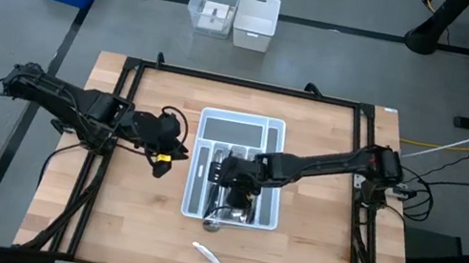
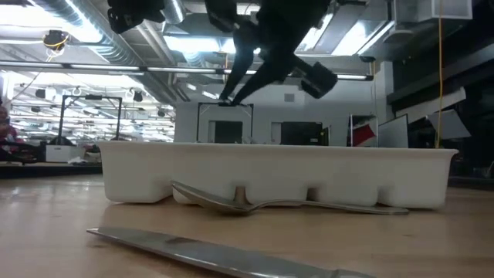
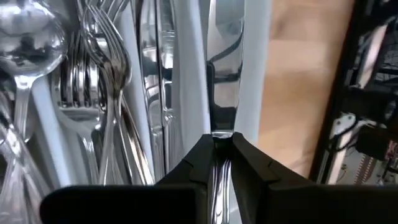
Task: Sort silverware
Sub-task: Put the silver table knife into the white cutlery tray, then adjust the white cutlery, then put the silver spoon into the white cutlery tray
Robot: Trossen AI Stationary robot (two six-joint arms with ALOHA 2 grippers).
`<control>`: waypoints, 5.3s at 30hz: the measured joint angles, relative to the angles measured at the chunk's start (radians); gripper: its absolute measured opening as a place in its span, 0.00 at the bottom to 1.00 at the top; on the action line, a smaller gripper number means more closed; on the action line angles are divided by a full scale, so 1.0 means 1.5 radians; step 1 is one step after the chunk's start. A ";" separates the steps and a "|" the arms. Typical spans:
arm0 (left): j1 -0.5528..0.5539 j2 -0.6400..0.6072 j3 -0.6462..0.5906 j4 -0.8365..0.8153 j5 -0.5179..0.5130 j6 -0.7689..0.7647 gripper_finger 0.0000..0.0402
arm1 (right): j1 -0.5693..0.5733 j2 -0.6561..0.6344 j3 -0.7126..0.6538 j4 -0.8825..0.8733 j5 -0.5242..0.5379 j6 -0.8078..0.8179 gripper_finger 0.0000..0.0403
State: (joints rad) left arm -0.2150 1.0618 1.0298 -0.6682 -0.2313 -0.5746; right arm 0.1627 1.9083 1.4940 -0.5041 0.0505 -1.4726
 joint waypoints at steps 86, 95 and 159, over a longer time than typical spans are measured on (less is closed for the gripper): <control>-0.205 0.085 0.000 0.054 0.047 0.092 0.21 | 0.248 0.093 0.072 -0.115 0.044 1.331 0.33; -0.205 0.085 0.000 0.052 0.047 0.092 0.21 | 0.226 0.093 0.006 -0.084 0.048 1.333 0.33; -0.206 0.084 0.000 0.051 0.017 0.121 0.21 | 0.184 0.165 -0.009 -0.036 0.002 1.274 0.22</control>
State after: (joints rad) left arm -0.5236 1.1877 1.0298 -0.5911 -0.2055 -0.3935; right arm 0.4381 2.1561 1.4803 -0.5575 0.0534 0.4381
